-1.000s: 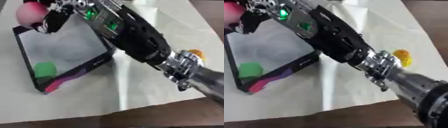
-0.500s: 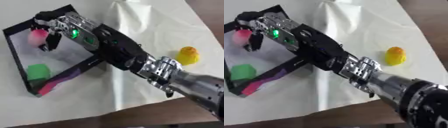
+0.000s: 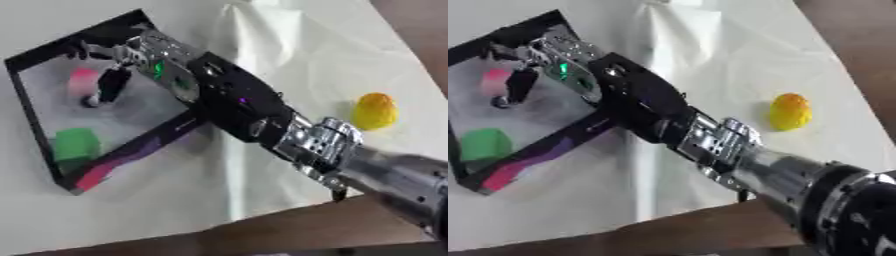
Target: Pick up objects on the table and place them in the box.
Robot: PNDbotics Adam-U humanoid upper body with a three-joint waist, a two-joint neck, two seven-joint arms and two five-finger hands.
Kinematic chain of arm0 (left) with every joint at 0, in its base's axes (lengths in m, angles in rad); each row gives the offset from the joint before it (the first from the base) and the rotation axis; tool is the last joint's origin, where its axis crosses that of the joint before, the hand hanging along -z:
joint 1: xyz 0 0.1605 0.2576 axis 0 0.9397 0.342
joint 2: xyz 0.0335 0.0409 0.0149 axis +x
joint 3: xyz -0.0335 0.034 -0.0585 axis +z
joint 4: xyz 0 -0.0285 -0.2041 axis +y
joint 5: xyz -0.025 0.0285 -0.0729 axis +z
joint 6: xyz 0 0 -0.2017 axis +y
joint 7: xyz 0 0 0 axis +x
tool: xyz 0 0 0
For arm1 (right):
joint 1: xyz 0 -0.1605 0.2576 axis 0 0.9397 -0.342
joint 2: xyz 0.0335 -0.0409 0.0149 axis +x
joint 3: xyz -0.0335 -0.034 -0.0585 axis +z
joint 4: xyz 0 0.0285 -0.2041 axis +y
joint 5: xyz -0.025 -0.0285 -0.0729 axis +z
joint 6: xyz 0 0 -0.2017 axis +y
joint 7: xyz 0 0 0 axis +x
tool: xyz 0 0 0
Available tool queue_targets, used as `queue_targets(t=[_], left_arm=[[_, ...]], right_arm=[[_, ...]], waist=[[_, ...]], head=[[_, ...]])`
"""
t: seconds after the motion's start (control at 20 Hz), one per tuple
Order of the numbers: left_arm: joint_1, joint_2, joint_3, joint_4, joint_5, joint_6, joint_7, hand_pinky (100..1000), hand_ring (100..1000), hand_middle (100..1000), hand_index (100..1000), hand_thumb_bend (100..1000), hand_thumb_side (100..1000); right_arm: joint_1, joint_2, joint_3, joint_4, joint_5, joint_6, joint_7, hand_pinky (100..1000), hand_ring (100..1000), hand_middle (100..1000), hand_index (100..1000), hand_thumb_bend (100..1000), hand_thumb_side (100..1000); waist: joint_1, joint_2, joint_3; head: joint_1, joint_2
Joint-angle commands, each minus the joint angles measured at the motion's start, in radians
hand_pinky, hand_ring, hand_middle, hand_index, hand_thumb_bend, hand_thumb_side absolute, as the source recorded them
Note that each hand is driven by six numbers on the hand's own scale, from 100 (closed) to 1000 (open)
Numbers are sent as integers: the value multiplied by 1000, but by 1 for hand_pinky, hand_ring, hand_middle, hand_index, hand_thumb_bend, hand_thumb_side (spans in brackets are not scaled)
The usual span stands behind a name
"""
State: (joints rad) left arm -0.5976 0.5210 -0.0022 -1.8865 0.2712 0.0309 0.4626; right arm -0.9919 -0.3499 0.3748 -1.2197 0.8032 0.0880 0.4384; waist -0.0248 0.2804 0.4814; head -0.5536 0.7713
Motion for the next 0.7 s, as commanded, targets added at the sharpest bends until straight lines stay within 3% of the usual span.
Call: queue_targets(t=[0.05,0.35,0.7], left_arm=[[6,50,23,-4,-6,-3,12,723,597,780,838,423,484],[51,77,52,5,-25,-13,50,723,600,780,838,431,478],[100,118,76,13,-41,-18,83,721,595,779,837,431,486]], right_arm=[[-31,-68,-67,-82,-41,-19,-48,910,854,816,906,397,303],[-10,-191,-165,-243,-140,-27,-145,906,826,793,897,262,224],[133,-367,-249,-424,-251,15,-244,901,802,776,882,219,199]], waist=[[18,-25,-11],[4,-57,-76],[-20,-68,-161]], head=[[29,-1],[113,-1],[222,-1]])
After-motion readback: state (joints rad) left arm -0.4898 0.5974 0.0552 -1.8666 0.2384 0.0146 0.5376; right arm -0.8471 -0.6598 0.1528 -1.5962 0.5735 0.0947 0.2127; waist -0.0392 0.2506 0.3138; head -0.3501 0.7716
